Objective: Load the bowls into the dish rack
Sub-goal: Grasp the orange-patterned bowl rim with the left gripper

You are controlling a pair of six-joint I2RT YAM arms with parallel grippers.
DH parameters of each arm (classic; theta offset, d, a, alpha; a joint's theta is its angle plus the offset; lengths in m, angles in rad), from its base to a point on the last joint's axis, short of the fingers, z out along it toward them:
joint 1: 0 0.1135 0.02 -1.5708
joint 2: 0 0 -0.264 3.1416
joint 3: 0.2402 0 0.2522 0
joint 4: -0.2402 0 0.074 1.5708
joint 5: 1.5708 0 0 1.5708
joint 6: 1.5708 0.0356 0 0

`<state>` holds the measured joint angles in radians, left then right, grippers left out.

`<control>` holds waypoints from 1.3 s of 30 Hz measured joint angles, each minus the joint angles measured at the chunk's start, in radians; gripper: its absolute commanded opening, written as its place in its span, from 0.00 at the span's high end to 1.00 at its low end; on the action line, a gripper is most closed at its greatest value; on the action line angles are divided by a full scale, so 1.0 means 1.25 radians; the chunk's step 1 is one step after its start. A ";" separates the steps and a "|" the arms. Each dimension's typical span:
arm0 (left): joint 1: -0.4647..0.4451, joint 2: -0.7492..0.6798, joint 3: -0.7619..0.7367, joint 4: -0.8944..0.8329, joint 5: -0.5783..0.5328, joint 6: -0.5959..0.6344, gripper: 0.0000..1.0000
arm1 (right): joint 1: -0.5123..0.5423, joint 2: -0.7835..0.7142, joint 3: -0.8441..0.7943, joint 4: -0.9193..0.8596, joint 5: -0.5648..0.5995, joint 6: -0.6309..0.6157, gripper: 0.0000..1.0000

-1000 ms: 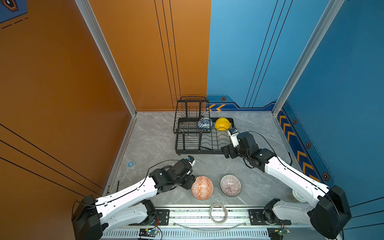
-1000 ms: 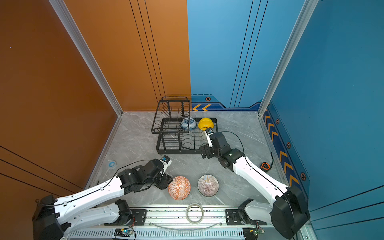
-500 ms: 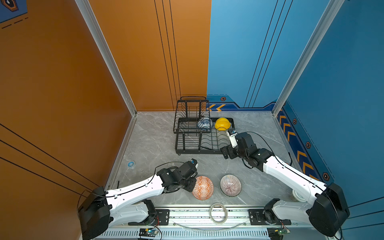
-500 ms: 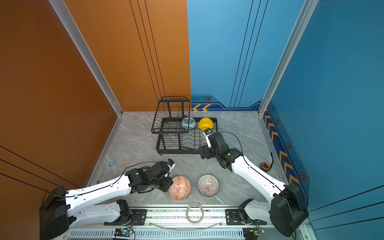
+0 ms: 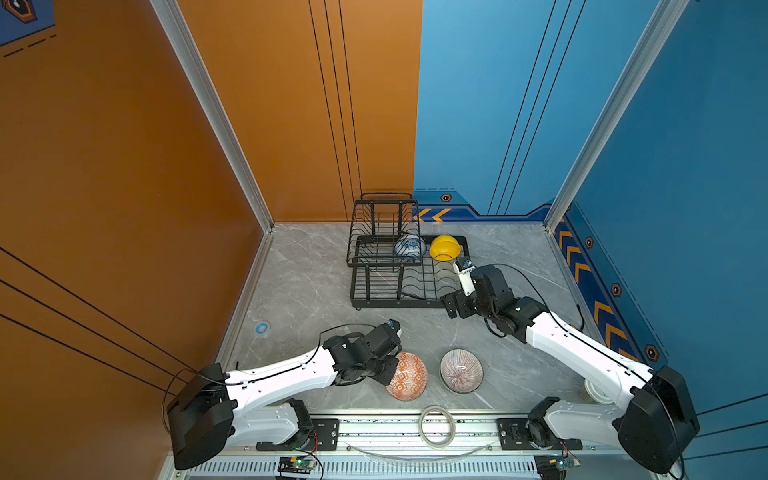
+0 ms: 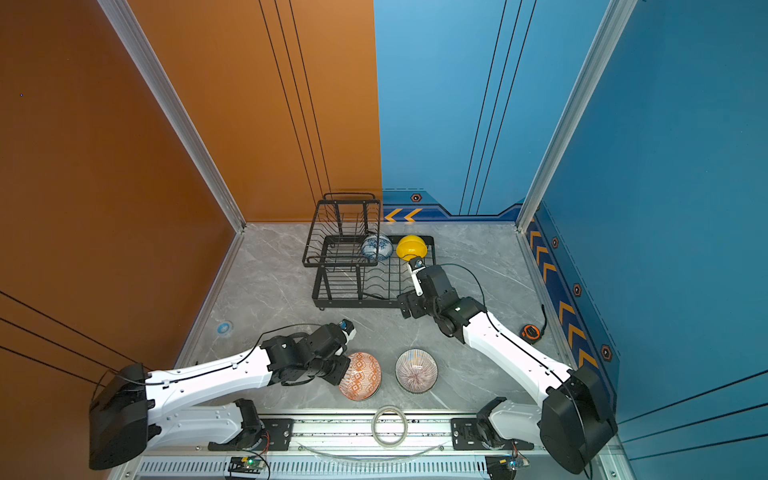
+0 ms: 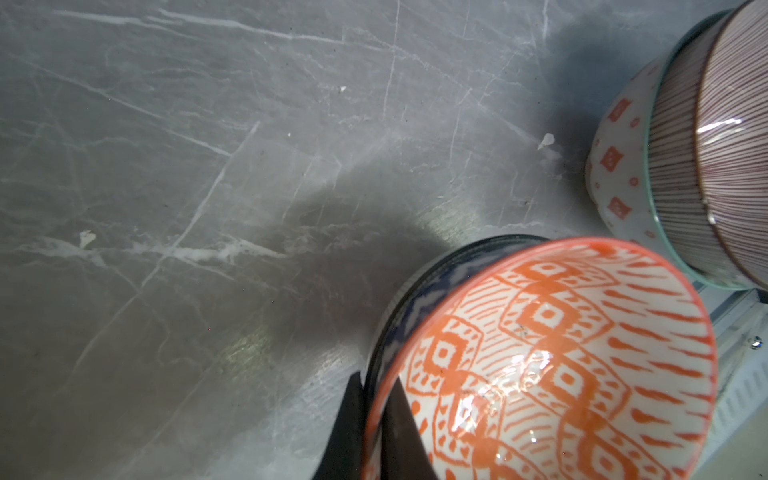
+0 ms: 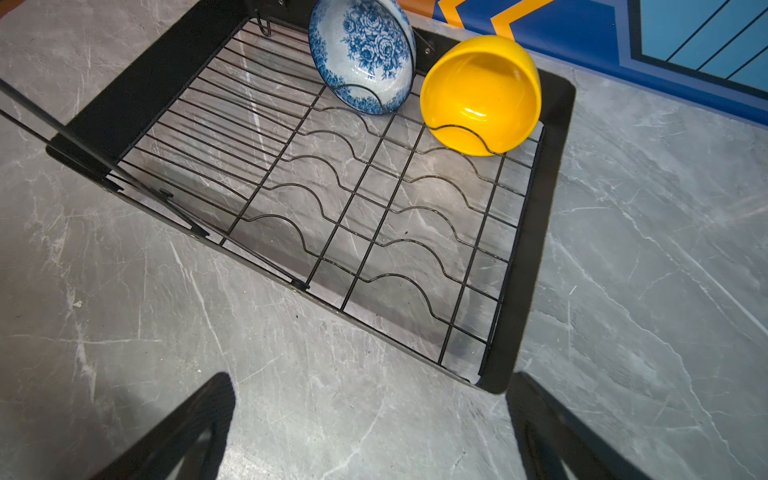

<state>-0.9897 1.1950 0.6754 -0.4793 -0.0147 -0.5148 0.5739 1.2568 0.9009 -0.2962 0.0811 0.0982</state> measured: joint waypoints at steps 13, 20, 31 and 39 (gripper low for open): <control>0.000 0.000 0.027 -0.045 -0.008 0.005 1.00 | -0.004 0.000 0.000 0.000 -0.007 0.000 0.00; -0.001 -0.011 0.039 -0.074 -0.027 0.019 1.00 | -0.004 -0.006 0.000 0.000 -0.019 0.000 0.00; 0.012 -0.026 0.027 -0.059 -0.066 0.042 1.00 | -0.005 -0.032 -0.017 0.000 -0.023 0.000 0.00; 0.053 -0.035 0.010 -0.016 -0.072 0.066 1.00 | -0.009 -0.036 -0.023 0.000 -0.024 0.000 0.00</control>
<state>-0.9234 1.1507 0.6884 -0.4999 -0.1051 -0.4328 0.5632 1.2114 0.8719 -0.2962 0.0509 0.0986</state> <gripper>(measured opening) 0.093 0.999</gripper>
